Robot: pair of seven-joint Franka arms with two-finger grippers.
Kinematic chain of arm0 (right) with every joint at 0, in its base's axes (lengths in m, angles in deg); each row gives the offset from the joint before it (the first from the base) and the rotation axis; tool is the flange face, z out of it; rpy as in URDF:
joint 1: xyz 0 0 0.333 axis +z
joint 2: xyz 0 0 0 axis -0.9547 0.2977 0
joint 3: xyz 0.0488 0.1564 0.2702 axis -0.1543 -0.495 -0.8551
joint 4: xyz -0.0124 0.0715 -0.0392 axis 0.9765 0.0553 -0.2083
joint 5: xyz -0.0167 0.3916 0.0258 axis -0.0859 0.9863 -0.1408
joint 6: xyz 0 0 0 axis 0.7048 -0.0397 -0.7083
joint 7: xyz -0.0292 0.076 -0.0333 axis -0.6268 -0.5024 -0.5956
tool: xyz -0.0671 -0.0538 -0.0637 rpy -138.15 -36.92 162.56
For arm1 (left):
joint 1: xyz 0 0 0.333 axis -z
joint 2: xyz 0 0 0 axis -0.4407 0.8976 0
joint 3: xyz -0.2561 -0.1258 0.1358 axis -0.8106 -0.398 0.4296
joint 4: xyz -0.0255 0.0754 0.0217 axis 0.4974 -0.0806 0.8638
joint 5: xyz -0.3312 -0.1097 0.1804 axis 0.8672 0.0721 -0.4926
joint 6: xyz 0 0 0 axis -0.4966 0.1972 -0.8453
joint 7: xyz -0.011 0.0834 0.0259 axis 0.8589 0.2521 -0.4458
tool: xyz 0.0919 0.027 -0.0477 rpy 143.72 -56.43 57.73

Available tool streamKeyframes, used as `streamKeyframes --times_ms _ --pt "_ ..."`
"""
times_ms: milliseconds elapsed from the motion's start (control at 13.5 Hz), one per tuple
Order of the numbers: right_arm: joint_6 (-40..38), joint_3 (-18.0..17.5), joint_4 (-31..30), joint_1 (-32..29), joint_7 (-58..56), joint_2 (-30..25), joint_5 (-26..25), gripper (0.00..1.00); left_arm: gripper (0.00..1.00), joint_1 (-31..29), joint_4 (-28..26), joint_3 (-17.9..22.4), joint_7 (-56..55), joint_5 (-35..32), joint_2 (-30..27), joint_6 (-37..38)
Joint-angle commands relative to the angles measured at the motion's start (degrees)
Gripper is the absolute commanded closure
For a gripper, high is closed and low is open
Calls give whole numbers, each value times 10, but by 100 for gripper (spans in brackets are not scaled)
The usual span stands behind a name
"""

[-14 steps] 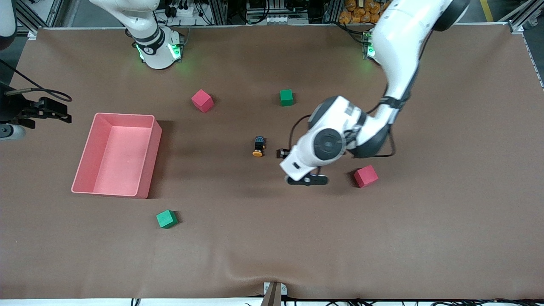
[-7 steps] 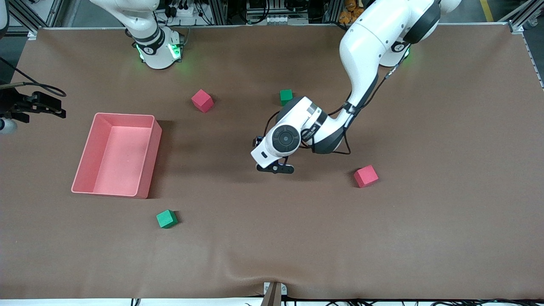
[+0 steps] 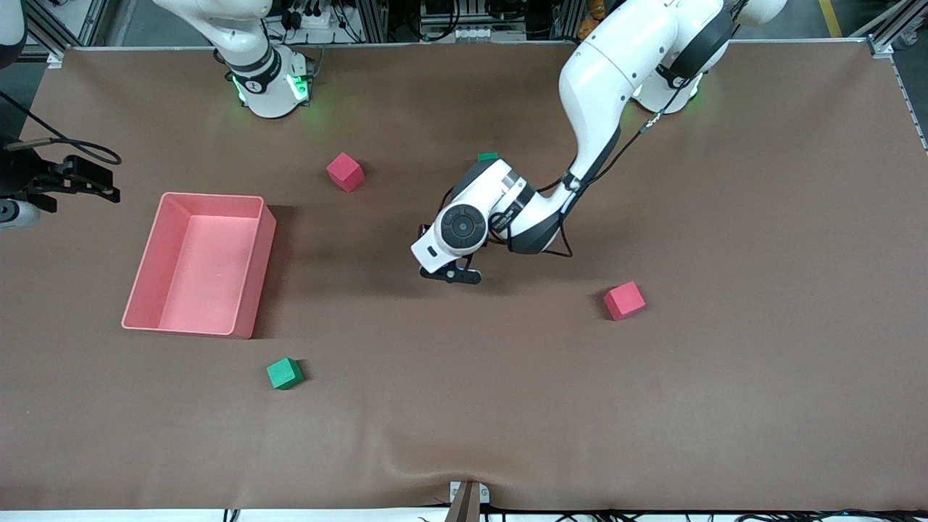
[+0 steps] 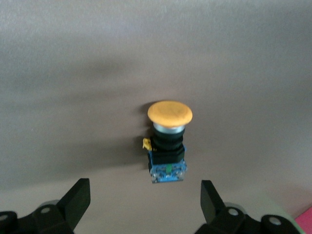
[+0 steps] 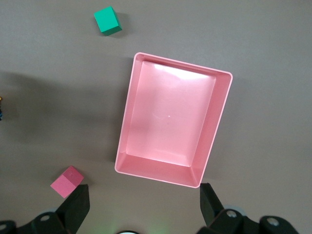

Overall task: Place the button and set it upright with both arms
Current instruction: 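Lower the left gripper over the button and grasp its base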

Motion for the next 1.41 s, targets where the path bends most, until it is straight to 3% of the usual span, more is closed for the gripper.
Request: streamKeyframes --times_ms 0,222,519,1185,1333 --pt "1 0 3 5 -7 -8 -5 0 0 17 24 6 -5 9 27 -23" --pt "5 2 4 4 -29 -6 -3 0 0 22 27 9 -15 9 35 -32" --pt "7 2 7 -3 -31 -6 0 0 14 24 26 12 -16 9 38 -34" --pt "10 2 24 -1 -33 -5 -2 0 30 37 22 19 -36 9 39 -33" --pt "7 2 27 -1 -33 -5 1 0 37 38 22 19 -36 9 40 -33"
